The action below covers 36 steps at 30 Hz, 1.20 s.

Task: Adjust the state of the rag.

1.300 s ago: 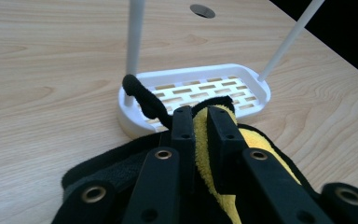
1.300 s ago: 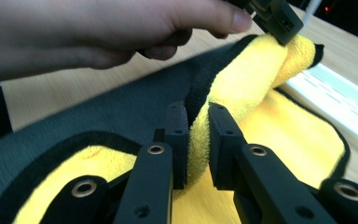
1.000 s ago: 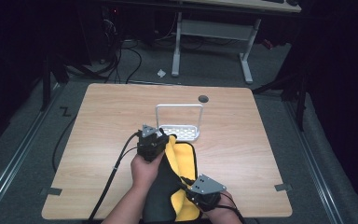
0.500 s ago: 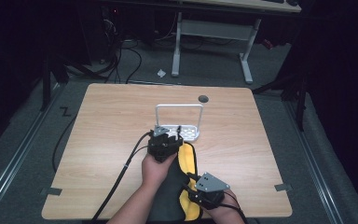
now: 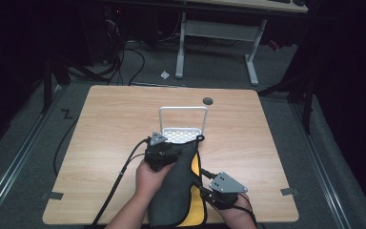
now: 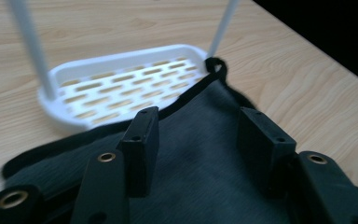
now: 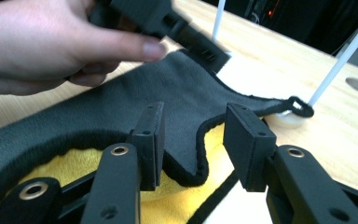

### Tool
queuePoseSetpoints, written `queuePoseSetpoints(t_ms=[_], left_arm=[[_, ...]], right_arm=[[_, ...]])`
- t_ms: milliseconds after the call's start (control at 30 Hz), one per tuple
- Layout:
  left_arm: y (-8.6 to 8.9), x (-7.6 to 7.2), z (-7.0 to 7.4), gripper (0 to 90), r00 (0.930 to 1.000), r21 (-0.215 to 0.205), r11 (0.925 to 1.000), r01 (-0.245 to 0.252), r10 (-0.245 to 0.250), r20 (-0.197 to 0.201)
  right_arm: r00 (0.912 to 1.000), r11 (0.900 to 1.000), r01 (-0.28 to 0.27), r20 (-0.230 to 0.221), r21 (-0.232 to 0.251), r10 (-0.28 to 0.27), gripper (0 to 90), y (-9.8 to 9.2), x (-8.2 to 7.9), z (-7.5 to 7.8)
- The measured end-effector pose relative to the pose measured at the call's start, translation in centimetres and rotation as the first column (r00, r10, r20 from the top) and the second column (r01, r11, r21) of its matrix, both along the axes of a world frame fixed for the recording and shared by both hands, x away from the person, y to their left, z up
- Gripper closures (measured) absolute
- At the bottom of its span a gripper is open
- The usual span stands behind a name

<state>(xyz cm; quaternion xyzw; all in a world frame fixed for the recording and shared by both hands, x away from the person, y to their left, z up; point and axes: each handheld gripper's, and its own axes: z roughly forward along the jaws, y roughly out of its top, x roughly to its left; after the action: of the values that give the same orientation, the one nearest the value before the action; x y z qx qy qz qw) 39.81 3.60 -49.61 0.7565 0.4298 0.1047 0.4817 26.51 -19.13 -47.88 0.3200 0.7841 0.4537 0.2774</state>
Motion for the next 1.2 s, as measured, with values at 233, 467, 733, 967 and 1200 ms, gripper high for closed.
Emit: queuePoseSetpoints(t_ms=[233,467,733,967,1200], left_arm=[[1.9,-0.5,-0.6,49.3,0.9995,-0.013,0.9996,-0.023,0.023,-0.020],[3.8,-2.6,-1.1,56.1,0.9992,0.027,0.9996,0.006,-0.005,-0.040],[4.4,-5.1,-3.4,75.8,0.9952,0.163,0.9838,0.075,-0.063,-0.075],[5.0,-6.5,-3.5,73.1,0.9901,0.138,0.9828,0.123,-0.112,-0.084],[5.5,-7.4,-3.2,68.9,0.9856,0.129,0.9801,0.151,-0.139,-0.096]], right_arm=[[0.9977,1.000,0.010,0.066,0.027,-0.012,63.8,-0.4,-0.7,1.7],[0.9977,1.000,0.014,-0.065,-0.020,-0.016,80.5,-0.3,1.8,-1.1],[0.9773,0.987,0.108,-0.170,-0.120,-0.127,82.9,0.8,8.0,-3.9],[0.9683,0.982,0.070,-0.225,-0.174,-0.108,82.4,0.7,7.2,-5.0],[0.9689,0.987,0.027,-0.238,-0.160,-0.065,76.6,0.2,4.9,-5.0]])
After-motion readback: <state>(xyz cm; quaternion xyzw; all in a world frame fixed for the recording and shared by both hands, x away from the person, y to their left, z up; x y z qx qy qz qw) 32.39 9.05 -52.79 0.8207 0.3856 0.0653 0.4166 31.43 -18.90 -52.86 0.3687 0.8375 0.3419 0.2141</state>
